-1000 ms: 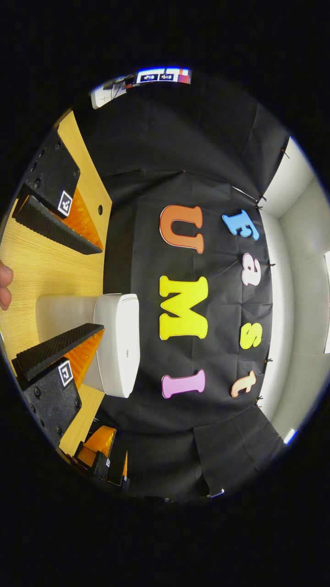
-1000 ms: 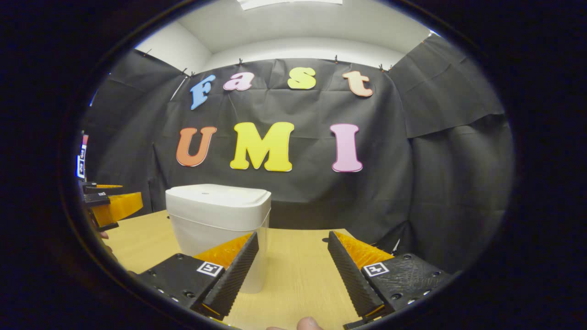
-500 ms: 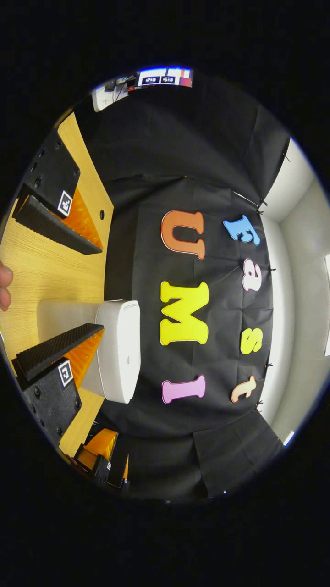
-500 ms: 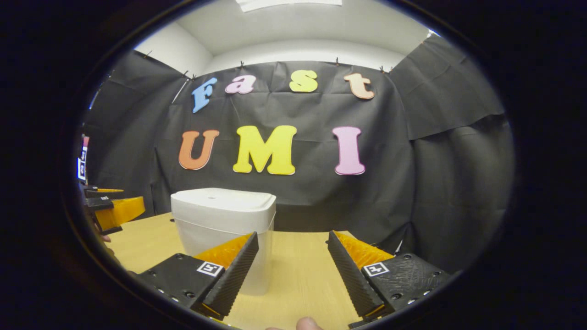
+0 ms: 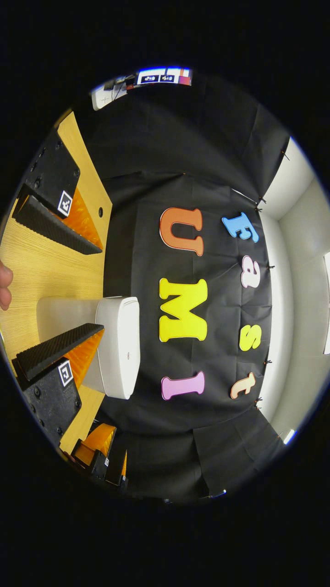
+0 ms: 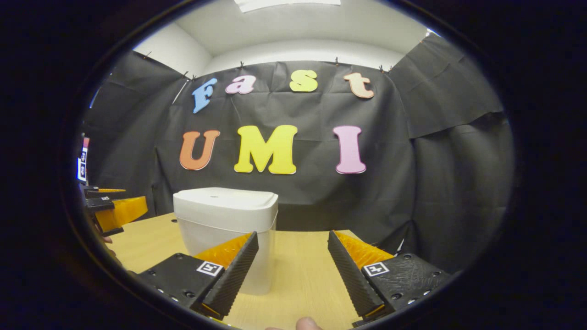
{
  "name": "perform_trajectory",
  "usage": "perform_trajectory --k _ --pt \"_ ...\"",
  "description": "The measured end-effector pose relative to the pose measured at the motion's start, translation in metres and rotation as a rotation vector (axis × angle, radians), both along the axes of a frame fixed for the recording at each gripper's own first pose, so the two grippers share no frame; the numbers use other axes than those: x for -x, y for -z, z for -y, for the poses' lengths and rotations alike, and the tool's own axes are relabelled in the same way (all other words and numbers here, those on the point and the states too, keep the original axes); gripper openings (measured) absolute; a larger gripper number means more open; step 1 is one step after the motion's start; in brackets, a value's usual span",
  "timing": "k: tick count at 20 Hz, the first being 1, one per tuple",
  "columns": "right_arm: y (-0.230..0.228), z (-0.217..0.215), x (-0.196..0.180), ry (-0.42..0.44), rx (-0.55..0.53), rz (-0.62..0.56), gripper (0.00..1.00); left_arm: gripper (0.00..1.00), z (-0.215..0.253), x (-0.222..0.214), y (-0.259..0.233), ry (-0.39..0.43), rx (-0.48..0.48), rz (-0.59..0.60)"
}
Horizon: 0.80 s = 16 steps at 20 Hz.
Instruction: Press the lid of the desktop garbage bin to open it, pick up the crumpled paper on the desktop and throw it into the bin, then pick up the pop can on the desktop and drop it into the bin, and finally close the garbage bin lid.
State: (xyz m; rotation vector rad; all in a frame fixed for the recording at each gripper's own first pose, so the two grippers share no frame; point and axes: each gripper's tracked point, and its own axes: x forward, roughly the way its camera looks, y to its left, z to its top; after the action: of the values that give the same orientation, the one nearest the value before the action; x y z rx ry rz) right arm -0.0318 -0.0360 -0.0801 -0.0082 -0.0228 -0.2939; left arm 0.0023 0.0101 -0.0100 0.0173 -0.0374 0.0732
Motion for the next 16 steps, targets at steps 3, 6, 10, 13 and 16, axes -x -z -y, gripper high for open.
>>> perform_trajectory --k 3,6,10,13,16 --pt "0.003 -0.004 -0.004 -0.009 -0.006 -0.007 0.95 0.97 0.002 -0.004 0.001 0.007 -0.001 -0.01" --pt "0.004 -0.003 -0.006 -0.011 -0.024 -0.006 0.95 0.97 0.001 -0.002 -0.002 0.015 0.008 -0.003" --pt "0.007 0.001 -0.011 0.008 -0.027 -0.01 0.95 0.97 -0.001 0.002 -0.003 0.014 -0.001 -0.005" --pt "0.007 -0.004 -0.01 -0.001 -0.053 -0.007 0.96 0.97 -0.005 0.004 -0.004 0.008 -0.009 -0.005" --pt "0.003 -0.005 -0.007 0.001 -0.036 0.004 0.95 0.97 -0.005 0.008 -0.009 0.006 -0.014 0.007"
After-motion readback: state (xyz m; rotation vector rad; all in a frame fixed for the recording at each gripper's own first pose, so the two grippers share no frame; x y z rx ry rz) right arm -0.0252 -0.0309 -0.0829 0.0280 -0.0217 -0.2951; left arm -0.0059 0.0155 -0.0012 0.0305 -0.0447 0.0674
